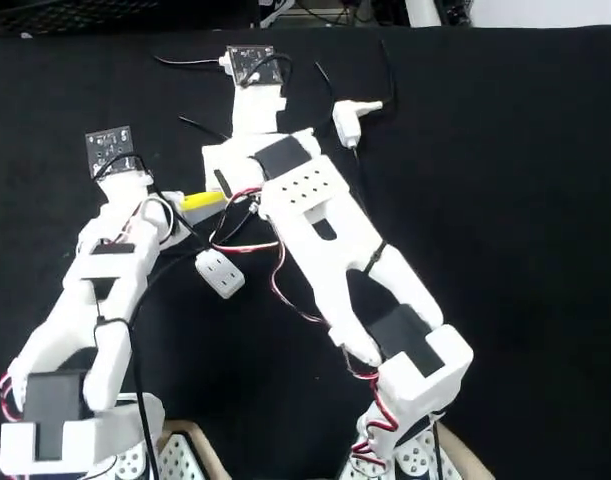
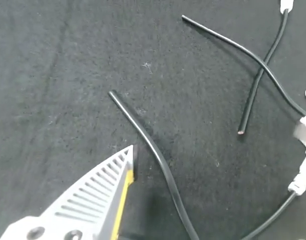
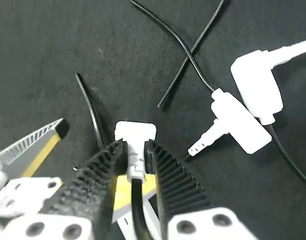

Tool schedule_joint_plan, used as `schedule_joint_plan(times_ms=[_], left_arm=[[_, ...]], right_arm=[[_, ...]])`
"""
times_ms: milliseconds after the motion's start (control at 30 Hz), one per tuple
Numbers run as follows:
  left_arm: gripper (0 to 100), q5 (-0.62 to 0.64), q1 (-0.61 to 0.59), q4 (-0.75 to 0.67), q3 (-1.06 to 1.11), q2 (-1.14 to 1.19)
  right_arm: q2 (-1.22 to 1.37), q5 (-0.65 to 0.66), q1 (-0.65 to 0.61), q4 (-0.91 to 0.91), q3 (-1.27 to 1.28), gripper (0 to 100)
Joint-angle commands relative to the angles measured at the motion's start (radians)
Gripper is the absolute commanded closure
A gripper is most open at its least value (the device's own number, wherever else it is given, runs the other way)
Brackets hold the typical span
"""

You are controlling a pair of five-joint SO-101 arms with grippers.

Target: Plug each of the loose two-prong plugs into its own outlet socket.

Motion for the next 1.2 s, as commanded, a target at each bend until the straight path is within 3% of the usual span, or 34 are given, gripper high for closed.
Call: schedule_joint_plan(times_ms=[0, 133, 267, 533, 833, 1167], left_arm=[[38, -0.006, -0.019, -0.02, 0.028, -0.087], [38, 0.0, -0.067, -0.02, 0.048, -0.11], [38, 0.002, -0.087, -0.014, 0.056, -0.115], [38, -0.002, -0.185, -0.011, 0.096, -0.117], [38, 0.002, -0.346, -0.011, 0.12, -0.117], [38, 0.002, -0.344, -0.017, 0.119, -0.117]], right_arm=[[-0.059, -0.006, 0.017, -0.026, -0.001, 98.7], [-0.059, -0.129, 0.075, 0.025, -0.004, 98.7], [-0.067, -0.129, 0.086, 0.051, -0.005, 98.7], [-0.125, 0.089, 0.077, 0.19, -0.081, 98.7], [-0.193, 0.308, -0.054, 0.255, -0.099, 98.7], [-0.111, 0.367, -0.109, 0.379, -0.101, 98.7]])
